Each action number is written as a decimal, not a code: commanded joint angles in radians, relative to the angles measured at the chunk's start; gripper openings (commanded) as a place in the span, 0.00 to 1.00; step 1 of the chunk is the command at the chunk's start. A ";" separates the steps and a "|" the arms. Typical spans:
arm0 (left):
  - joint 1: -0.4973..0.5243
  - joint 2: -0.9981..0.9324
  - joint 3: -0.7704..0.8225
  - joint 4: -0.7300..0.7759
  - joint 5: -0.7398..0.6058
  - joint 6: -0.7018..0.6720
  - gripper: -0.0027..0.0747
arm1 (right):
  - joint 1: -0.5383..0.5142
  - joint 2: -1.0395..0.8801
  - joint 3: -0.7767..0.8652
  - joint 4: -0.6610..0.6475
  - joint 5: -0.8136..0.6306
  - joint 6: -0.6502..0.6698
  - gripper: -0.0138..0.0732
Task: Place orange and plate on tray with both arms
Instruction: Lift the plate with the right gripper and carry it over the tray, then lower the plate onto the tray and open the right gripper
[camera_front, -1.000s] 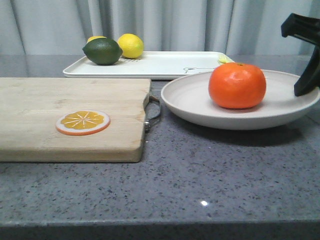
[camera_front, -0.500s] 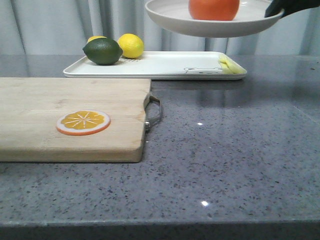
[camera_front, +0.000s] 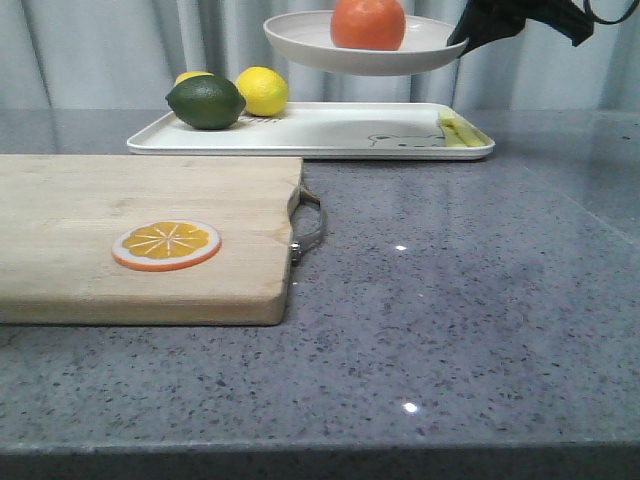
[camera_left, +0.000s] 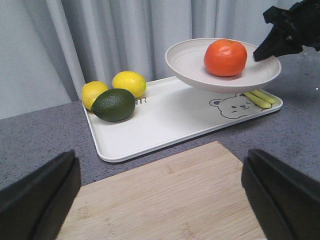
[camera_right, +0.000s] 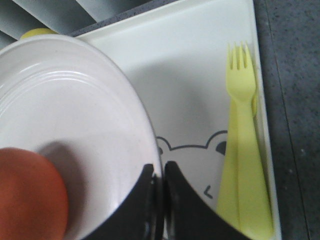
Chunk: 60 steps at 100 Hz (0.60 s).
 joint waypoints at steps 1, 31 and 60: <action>0.003 -0.004 -0.025 0.005 -0.032 -0.003 0.85 | -0.001 -0.005 -0.098 0.033 -0.033 -0.007 0.08; 0.003 -0.004 -0.025 0.005 -0.032 -0.003 0.85 | -0.001 0.136 -0.198 0.035 -0.024 -0.007 0.08; 0.003 -0.004 -0.025 0.005 -0.032 -0.003 0.85 | 0.000 0.189 -0.198 0.049 -0.026 -0.007 0.08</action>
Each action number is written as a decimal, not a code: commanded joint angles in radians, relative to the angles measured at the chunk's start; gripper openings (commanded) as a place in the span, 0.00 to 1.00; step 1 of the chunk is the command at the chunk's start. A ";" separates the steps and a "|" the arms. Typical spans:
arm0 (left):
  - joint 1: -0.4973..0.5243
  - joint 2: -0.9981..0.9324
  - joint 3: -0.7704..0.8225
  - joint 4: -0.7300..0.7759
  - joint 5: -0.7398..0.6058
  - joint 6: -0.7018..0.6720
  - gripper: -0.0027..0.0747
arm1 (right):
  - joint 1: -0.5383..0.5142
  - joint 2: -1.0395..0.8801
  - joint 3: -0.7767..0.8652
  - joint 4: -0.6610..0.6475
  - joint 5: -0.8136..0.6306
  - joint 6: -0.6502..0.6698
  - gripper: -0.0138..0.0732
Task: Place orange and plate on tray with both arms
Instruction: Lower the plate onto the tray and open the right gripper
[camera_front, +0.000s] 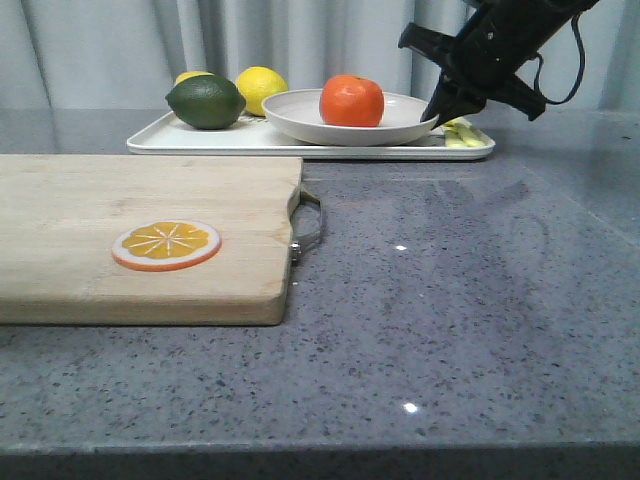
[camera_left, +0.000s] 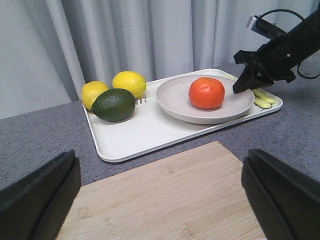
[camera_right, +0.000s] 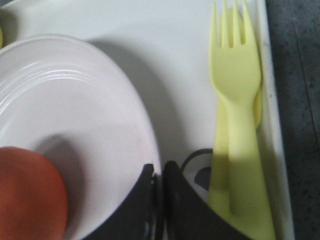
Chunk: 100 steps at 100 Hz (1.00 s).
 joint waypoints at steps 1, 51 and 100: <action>0.003 -0.004 -0.025 0.005 -0.032 -0.003 0.85 | 0.000 -0.057 -0.040 0.035 -0.049 -0.007 0.08; 0.003 -0.004 -0.025 0.003 -0.032 -0.003 0.85 | 0.000 -0.033 -0.040 0.045 -0.068 -0.007 0.08; 0.003 -0.004 -0.025 0.003 -0.032 -0.003 0.85 | 0.000 -0.033 -0.040 0.070 -0.076 -0.007 0.11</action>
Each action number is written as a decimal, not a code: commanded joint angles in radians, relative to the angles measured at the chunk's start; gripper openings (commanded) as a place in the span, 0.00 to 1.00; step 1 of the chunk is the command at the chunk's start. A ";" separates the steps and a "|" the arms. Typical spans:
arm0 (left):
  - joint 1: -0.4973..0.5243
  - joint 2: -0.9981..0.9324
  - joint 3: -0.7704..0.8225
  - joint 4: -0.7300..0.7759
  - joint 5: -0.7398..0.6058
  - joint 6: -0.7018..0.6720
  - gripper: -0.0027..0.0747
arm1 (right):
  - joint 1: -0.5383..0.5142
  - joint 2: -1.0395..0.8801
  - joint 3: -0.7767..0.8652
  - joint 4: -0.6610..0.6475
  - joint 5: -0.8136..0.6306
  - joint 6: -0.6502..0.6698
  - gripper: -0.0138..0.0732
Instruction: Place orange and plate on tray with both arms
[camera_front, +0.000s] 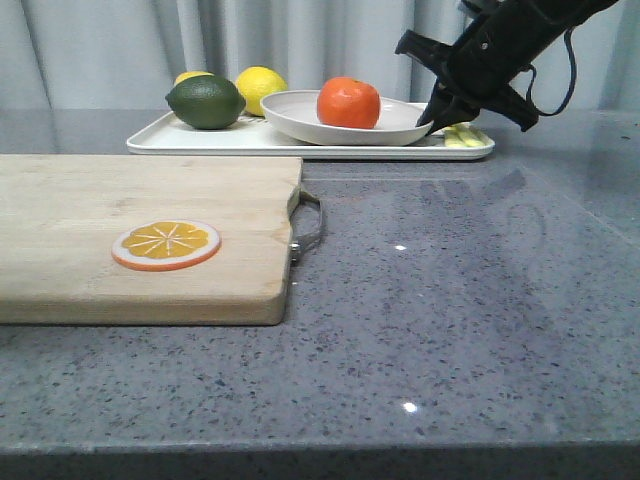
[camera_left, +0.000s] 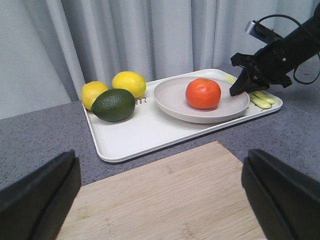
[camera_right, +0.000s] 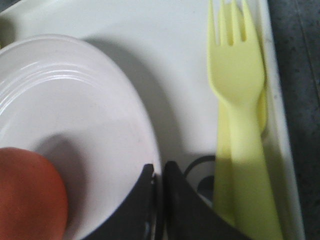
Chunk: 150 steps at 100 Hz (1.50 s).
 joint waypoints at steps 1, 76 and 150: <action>0.003 -0.004 -0.025 0.003 -0.032 -0.003 0.85 | 0.000 -0.060 -0.032 0.026 -0.055 -0.009 0.12; 0.003 -0.004 -0.025 0.003 -0.032 -0.003 0.85 | -0.001 -0.103 -0.070 0.028 -0.076 -0.010 0.42; 0.003 -0.004 -0.025 0.003 -0.027 -0.003 0.85 | -0.002 -0.567 0.043 -0.297 0.126 -0.069 0.42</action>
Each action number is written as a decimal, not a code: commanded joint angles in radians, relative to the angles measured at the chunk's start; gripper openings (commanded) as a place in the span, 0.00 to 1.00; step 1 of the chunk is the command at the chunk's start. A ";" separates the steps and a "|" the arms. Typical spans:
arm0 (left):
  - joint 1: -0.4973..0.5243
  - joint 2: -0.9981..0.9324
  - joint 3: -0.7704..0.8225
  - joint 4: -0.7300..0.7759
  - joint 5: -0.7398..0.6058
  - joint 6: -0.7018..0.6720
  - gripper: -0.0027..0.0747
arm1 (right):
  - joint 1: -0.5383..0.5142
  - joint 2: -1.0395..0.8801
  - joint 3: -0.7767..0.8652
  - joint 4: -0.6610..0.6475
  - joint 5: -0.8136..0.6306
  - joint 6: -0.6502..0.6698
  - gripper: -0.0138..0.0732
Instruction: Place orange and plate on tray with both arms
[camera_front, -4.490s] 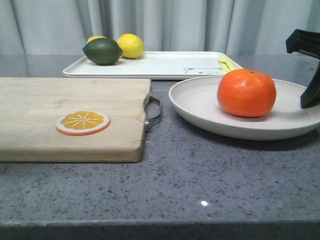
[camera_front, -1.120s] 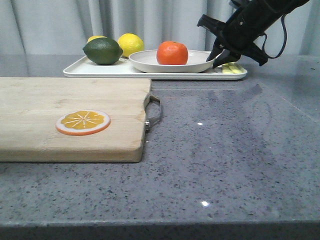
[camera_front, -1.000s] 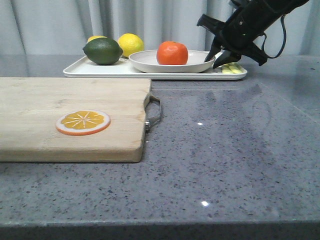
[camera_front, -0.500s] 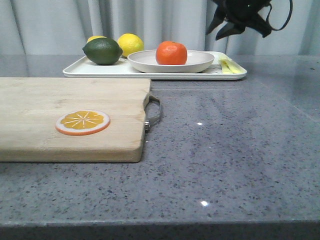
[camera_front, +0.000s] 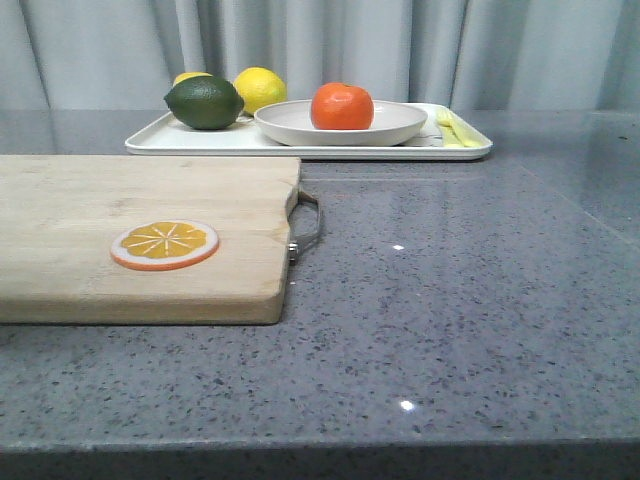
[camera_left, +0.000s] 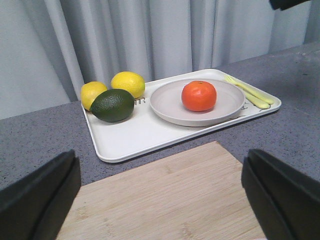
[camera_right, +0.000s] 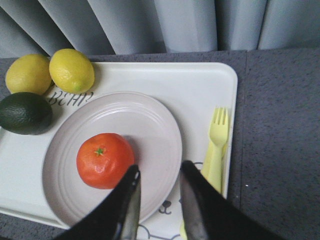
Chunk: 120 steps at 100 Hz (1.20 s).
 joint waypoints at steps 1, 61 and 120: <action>0.003 -0.004 -0.025 0.003 -0.024 -0.003 0.85 | -0.003 -0.166 0.043 -0.026 -0.064 -0.021 0.42; 0.003 -0.005 -0.025 -0.004 -0.045 -0.003 0.84 | -0.003 -1.156 1.060 -0.116 -0.446 -0.067 0.42; 0.003 -0.082 -0.025 0.003 -0.047 -0.001 0.39 | -0.003 -1.509 1.419 -0.116 -0.584 -0.067 0.41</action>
